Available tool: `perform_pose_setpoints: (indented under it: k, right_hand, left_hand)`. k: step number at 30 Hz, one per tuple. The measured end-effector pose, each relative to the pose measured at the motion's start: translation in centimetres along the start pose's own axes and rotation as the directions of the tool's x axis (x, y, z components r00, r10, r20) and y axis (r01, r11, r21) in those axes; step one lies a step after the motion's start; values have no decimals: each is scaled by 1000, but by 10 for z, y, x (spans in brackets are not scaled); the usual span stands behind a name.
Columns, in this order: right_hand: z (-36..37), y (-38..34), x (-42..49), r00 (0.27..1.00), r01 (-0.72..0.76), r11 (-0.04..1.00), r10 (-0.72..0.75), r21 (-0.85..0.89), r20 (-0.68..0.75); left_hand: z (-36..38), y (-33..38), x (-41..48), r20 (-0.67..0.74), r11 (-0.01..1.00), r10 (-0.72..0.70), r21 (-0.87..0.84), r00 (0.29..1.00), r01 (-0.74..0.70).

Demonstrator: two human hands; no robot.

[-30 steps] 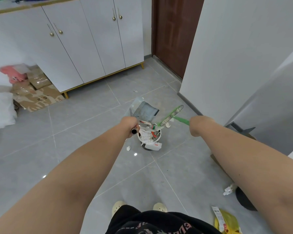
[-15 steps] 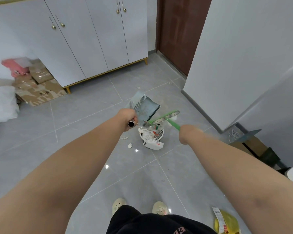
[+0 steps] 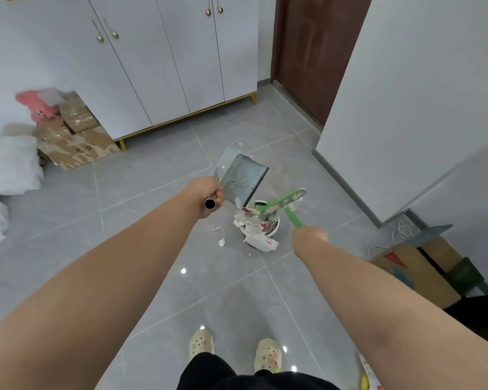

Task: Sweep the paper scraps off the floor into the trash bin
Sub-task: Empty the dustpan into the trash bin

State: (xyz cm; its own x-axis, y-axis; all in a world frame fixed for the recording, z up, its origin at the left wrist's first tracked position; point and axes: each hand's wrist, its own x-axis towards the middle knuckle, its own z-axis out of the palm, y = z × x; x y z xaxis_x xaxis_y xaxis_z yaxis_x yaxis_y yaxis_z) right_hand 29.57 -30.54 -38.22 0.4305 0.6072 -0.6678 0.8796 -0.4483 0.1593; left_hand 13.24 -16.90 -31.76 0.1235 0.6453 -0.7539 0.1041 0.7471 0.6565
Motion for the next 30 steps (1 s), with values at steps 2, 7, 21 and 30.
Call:
perform_pose_setpoints:
  k: [2, 7, 21, 30]
  right_hand:
    - [-4, 6, -2, 1000, -1, 1000, 1, 0, -4]
    - [-15, 17, -6, 998, -24, 1000, 25, 15, -52]
    - [-7, 61, -30, 984, -126, 990, 133, 65, -121]
    - [11, 53, -37, 987, -103, 989, 114, 104, -111]
  left_hand:
    - [-1, 4, -2, 12, 1000, -9, -14, 1000, 9]
    - [7, 10, -8, 28, 1000, 29, -12, 999, -28]
    - [26, -27, -15, 85, 998, 22, 51, 996, -26]
    - [38, -57, -15, 128, 988, 66, 129, 990, -83]
